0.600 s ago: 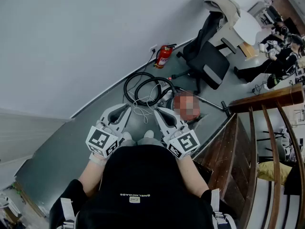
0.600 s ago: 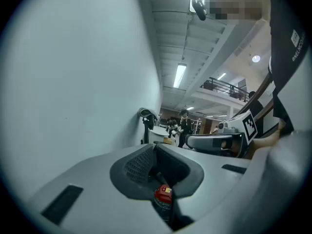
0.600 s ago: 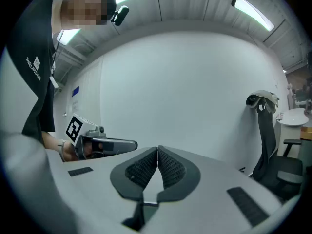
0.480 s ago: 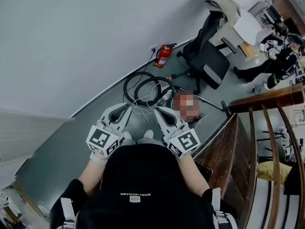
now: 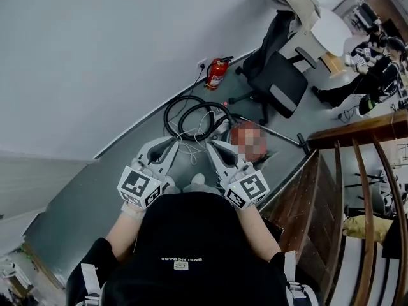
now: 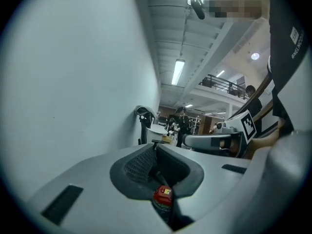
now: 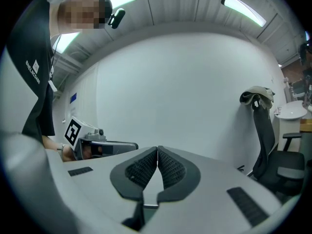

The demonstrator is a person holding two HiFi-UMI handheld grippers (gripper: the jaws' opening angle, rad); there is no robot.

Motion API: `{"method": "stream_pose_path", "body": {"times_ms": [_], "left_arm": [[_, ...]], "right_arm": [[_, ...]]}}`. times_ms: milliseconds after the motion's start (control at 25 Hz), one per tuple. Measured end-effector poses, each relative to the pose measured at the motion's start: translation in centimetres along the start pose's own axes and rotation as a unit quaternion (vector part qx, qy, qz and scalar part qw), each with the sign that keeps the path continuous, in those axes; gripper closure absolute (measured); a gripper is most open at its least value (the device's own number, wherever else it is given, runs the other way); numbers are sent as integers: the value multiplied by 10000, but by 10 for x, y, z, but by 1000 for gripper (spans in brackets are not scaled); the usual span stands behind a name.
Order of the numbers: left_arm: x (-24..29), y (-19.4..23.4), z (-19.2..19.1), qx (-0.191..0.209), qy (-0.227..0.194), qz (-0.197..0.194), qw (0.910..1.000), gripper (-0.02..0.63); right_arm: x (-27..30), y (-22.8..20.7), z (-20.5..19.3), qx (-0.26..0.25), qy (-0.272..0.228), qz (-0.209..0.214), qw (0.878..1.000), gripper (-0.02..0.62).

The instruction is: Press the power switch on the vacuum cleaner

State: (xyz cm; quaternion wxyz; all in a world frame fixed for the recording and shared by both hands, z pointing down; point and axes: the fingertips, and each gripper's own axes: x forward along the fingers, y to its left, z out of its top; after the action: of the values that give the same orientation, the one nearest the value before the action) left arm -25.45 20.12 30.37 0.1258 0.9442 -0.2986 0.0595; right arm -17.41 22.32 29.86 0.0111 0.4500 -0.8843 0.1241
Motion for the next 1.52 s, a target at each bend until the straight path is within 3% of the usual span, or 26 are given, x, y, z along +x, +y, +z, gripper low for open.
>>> {"method": "stream_pose_path", "body": {"times_ms": [320,680,920,1200,1520], "left_arm": [[44,-22,-4,-46,116,208,9997,589],[89,-11,-13,-176,267,295,9991,589],[130,25,-1,-138,270,76,9995,589],[175,97,26,-57,284,-247,9993,589],[207,151,38,81,481,-782,9957,589]], "right_arm": [[-40,-62,-5,103,-41,-202,9997,569],[-30,-113,-4,249,-47,-176,9995,569],[6,-145,3,254,3,-316,9992,569],[77,-183,21,247,60,-569,9981,569],[134,-210,36,273,-33,-963,9950,569]]}}
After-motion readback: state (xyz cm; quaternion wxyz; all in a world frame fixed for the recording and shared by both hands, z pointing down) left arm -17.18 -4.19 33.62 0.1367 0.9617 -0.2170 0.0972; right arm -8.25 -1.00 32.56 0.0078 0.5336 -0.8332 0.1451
